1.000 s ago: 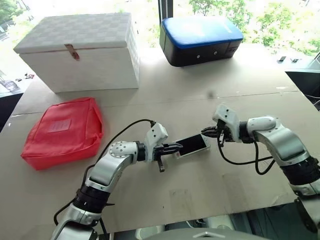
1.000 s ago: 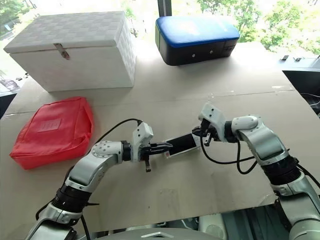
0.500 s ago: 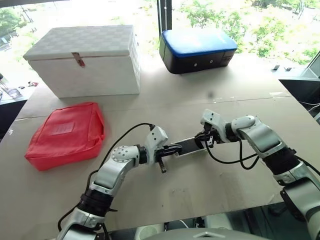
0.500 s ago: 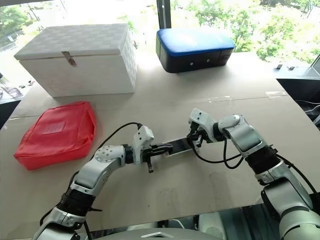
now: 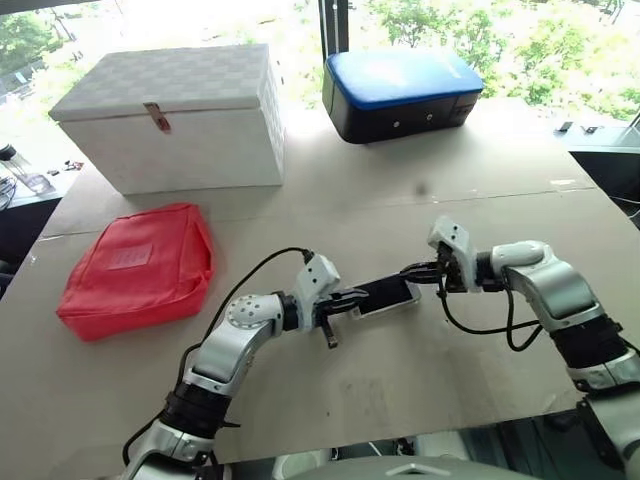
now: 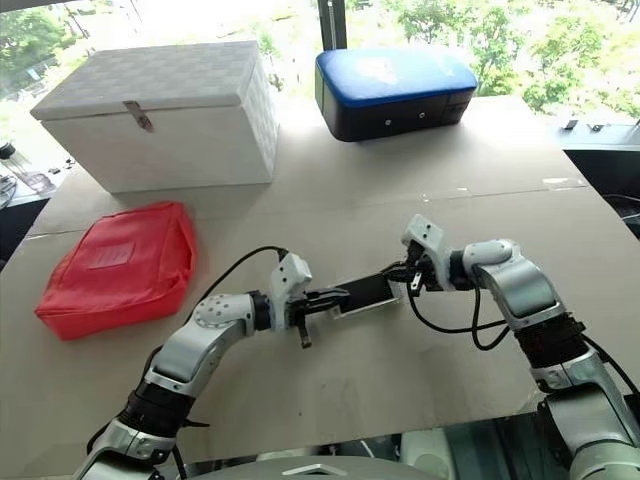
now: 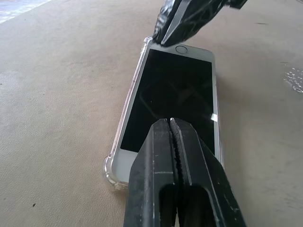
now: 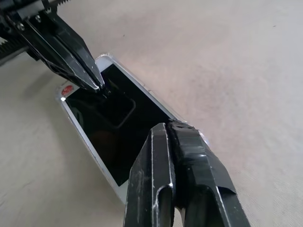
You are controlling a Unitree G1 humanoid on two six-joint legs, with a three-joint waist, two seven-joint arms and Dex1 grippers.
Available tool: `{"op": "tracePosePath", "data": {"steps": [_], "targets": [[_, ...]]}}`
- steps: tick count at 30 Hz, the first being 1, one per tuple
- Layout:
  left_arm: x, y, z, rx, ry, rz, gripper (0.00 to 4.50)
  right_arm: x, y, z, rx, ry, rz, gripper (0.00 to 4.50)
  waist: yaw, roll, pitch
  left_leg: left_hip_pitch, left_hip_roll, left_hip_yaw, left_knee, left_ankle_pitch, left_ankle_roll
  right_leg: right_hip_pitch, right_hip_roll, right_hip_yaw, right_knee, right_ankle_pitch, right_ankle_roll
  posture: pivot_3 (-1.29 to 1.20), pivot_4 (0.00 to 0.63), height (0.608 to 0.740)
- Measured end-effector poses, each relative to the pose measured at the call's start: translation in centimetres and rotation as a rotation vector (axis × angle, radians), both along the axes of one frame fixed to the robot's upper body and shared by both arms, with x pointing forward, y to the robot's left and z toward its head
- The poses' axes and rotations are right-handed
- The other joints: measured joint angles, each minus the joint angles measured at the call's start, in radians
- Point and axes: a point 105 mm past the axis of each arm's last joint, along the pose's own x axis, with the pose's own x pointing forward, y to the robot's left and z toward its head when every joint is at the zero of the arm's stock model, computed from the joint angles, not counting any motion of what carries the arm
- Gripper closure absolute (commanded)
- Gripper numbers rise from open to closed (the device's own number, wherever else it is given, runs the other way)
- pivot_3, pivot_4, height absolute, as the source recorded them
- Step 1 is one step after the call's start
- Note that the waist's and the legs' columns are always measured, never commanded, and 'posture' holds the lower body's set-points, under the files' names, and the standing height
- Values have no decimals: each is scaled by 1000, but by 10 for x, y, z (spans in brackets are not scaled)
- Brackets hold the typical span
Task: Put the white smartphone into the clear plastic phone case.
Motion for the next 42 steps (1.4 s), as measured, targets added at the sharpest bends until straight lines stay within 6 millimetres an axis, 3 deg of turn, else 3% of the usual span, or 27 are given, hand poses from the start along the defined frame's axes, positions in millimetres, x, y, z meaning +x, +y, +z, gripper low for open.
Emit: {"op": "tracePosePath", "data": {"steps": [2, 7, 11, 21, 26, 27, 31, 32, 35, 37, 40, 41, 42], "targets": [[0, -2, 1, 4, 5, -3, 4455, -6, -1, 5, -21, -5, 18, 4500, -1, -1, 1, -1, 0, 0, 0, 0, 0, 0, 0, -1, -2, 0, 0, 0, 150, 740], [-2, -6, 4, 19, 19, -12, 4455, -30, 5, -24, -147, 73, 117, 4500, -4, -4, 6, -1, 0, 1, 0, -2, 3, 1, 1, -1, -6, -3, 3, 0, 150, 740], [-4, -10, 3, 35, 40, -23, 4455, -27, 15, -34, -245, 55, 184, 4500, -4, -10, 5, 3, 0, -3, 0, -2, 3, 5, 1, -4, -7, -3, 4, 0, 150, 740], [-5, -8, -4, 60, 63, -5, 4455, -15, 24, -46, -203, 97, 185, 4500, -5, -18, -1, 20, 1, -9, -7, -5, -3, 16, -6, -16, -11, -4, 4, 0, 150, 740], [-5, -9, -2, 2, 52, 26, 4455, -9, 23, -43, 1, 20, 47, 4500, -1, -16, 3, 18, 2, -10, -9, -4, -4, 14, -12, -26, -13, -3, 4, 0, 150, 740], [-5, -8, 0, -25, 45, 41, 4455, -8, 24, -41, 63, 3, 9, 4500, -3, -10, 8, 15, 2, -9, -9, -4, -4, 11, -13, -26, -13, -3, 5, 0, 150, 740], [7, -1, 18, -127, -66, 144, 4455, 16, 12, -21, 234, -94, -243, 4500, -1, -5, 24, 0, 1, -7, -9, 3, -5, -3, -12, -27, -13, 12, 4, 0, 150, 740], [13, 4, 26, -168, -99, 192, 4500, 24, 3, -10, 253, -165, -305, 3925, 0, -6, 24, -6, 1, -7, -9, 6, -10, -9, -10, -28, -13, 14, 0, 0, 150, 740], [29, 32, 51, -266, -173, 346, 3658, 28, -13, 18, 290, -327, -396, 2584, 0, -6, 25, -9, 0, -7, -11, 9, -15, -10, -7, -30, -15, 14, -1, 0, 150, 740], [39, 47, 68, -329, -220, 439, 2785, 23, -16, 25, 291, -383, -410, 1667, 0, -6, 25, -11, 0, -6, -11, 8, -14, -10, -6, -31, -17, 13, 0, 0, 150, 740], [44, 60, 78, -354, -254, 530, 1252, 16, -16, 26, 291, -420, -415, 114, -1, -7, 26, -11, -3, -5, -10, 6, -10, -10, -8, -33, -19, 13, 2, 0, 150, 740], [44, 64, 79, -354, -260, 553, 657, 15, -17, 27, 292, -432, -419, 0, -1, -9, 28, -11, -4, -5, -10, 5, -9, -10, -9, -33, -19, 13, 3, 0, 150, 740], [43, 68, 80, -355, -266, 580, 390, 13, -19, 29, 294, -452, -432, 0, -1, -11, 30, -11, -4, -5, -10, 5, -9, -10, -9, -33, -19, 13, 4, 0, 150, 740]]}}
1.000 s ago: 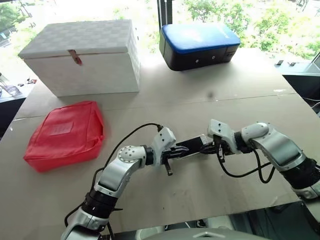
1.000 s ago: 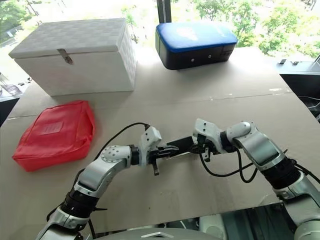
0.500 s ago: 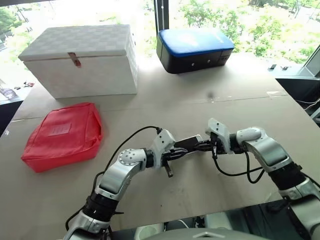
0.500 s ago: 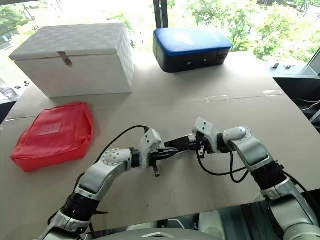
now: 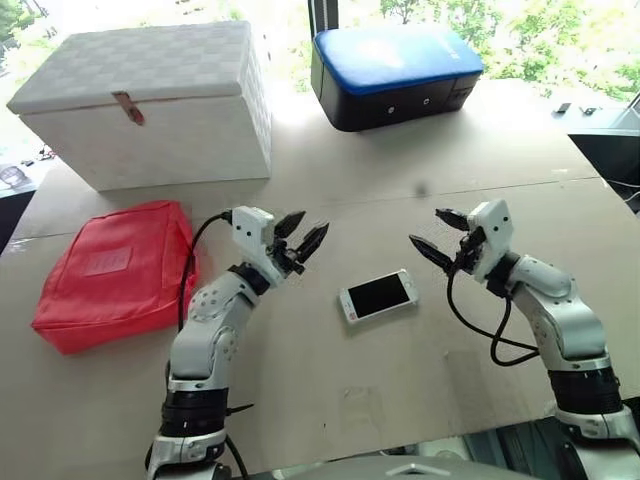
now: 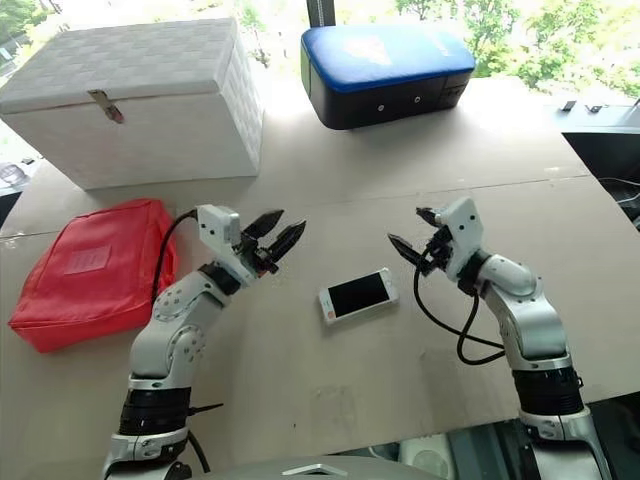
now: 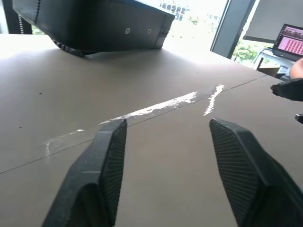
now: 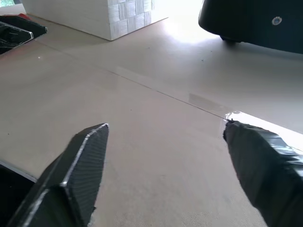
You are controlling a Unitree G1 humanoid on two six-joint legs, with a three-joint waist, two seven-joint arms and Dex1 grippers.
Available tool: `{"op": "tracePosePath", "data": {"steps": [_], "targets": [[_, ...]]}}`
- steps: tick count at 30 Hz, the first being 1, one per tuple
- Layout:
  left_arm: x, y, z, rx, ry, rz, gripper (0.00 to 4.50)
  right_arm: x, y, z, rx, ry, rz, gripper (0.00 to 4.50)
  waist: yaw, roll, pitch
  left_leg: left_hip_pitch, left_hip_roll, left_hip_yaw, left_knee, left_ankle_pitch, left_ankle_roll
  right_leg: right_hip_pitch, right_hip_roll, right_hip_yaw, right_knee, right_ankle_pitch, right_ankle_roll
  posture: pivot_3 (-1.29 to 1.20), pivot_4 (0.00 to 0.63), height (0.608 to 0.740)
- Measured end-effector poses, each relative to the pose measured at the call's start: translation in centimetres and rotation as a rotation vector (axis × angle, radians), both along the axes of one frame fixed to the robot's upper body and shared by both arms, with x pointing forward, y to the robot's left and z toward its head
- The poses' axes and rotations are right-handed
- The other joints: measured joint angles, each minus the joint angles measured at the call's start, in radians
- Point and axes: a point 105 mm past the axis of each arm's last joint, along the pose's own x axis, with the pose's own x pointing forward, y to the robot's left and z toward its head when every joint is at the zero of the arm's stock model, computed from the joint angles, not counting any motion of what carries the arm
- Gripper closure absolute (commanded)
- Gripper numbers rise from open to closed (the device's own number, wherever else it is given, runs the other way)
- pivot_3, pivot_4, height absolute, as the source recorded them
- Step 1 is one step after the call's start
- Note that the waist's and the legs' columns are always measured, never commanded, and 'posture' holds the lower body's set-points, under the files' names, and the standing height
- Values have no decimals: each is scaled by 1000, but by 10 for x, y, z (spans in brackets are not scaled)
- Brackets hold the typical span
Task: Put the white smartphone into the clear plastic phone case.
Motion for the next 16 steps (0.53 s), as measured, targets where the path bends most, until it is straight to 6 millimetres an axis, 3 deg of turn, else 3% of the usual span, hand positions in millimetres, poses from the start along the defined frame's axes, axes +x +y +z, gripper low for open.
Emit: {"op": "tracePosePath", "data": {"steps": [1, 6, 12, 16], "targets": [[-2, 5, 1, -7, -1, 36, 76, -3, -3, 0, 1, -18, -24, 0, 0, -2, 1, 0, 0, 0, 0, 0, 0, 0, 0, 0, 0, -2, 3, 0, 150, 740], [-15, 29, -2, 7, 25, 172, 76, -22, -26, -19, -16, -24, -153, 0, 2, -4, 3, 0, 0, -2, 1, 0, 0, 0, 0, 2, 2, -3, 4, 0, 150, 740], [-57, 54, -30, 86, 121, 270, 76, -77, -65, -57, -1, 84, -275, 0, 1, -3, 5, 2, 3, -1, 0, -3, 5, 0, 1, 4, 2, -3, 4, 0, 150, 740], [-89, 69, -39, 99, 186, 293, 76, -105, -86, -57, -39, 103, -326, 0, -2, -3, 6, 9, 4, 0, 0, -6, 1, 3, -2, 7, 3, -5, 0, 0, 150, 740]]}}
